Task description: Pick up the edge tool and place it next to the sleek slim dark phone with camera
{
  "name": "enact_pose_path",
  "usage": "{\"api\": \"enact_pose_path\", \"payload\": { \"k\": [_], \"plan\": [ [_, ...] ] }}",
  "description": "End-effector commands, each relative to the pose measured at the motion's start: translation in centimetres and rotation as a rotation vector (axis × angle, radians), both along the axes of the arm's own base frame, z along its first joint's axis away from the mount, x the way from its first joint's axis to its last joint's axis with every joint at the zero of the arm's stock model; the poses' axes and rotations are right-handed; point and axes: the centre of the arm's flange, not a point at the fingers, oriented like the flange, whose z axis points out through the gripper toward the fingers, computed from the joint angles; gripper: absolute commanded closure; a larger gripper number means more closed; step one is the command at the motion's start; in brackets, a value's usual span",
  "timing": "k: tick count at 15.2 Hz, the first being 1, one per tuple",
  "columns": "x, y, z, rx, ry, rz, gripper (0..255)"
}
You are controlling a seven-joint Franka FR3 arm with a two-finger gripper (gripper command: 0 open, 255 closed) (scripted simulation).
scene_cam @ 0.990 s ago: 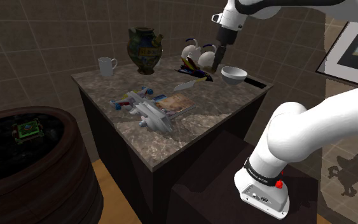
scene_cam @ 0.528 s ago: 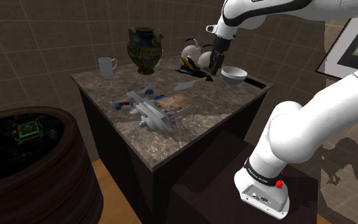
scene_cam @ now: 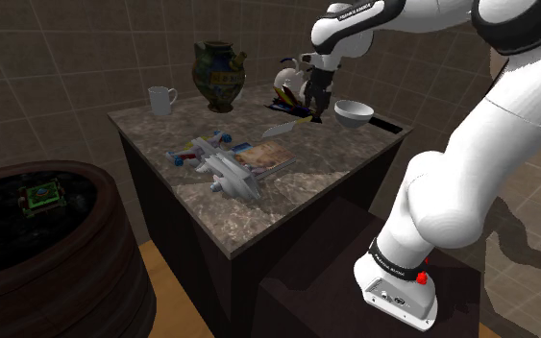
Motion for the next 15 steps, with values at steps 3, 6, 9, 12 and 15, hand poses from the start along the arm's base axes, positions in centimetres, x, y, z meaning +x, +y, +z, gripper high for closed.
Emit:
{"api": "enact_pose_path", "payload": {
  "k": [3,6,9,12,15],
  "plan": [
    [3.9,-2.6,-2.8,-0.02,0.003,0.162,0],
    [7.0,-4.1,-4.8,-0.033,0.007,0.277,0],
    [10.3,-5.2,-6.8,-0.046,0.011,0.392,0],
    [12.6,-5.7,-8.2,-0.055,0.013,0.469,0],
    [12.6,-5.7,-9.8,-0.055,0.013,0.469,0]
  ]
}}
